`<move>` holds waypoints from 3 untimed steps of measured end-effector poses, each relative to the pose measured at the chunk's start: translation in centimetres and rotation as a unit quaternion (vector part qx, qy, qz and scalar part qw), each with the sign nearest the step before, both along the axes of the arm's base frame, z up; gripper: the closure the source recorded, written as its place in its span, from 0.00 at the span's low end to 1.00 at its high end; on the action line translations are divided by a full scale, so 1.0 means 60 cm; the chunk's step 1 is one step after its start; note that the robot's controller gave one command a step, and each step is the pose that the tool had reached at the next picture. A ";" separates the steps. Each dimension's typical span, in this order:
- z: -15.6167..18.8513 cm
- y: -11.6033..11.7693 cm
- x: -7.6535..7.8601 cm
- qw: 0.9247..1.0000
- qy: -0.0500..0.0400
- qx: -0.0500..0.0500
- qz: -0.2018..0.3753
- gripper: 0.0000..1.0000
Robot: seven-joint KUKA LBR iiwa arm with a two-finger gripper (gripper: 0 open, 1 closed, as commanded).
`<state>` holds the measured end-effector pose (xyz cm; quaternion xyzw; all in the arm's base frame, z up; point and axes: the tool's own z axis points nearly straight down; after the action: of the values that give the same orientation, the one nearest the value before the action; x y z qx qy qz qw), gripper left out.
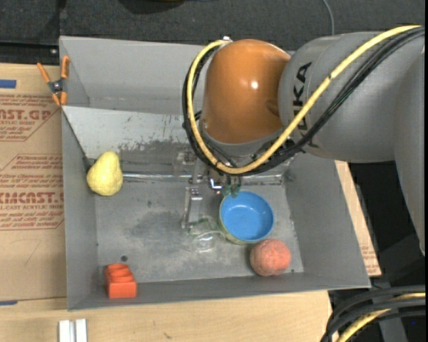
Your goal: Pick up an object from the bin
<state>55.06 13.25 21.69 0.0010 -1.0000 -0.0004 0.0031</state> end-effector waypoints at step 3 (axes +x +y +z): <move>-0.107 -0.184 -0.009 0.998 -0.008 0.001 -0.066 0.00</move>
Offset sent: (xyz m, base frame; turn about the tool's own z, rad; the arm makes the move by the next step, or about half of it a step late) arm -0.0330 -0.1051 -0.1469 -0.1566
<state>54.52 2.18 15.29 -0.0647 -0.9979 -0.0018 -0.0048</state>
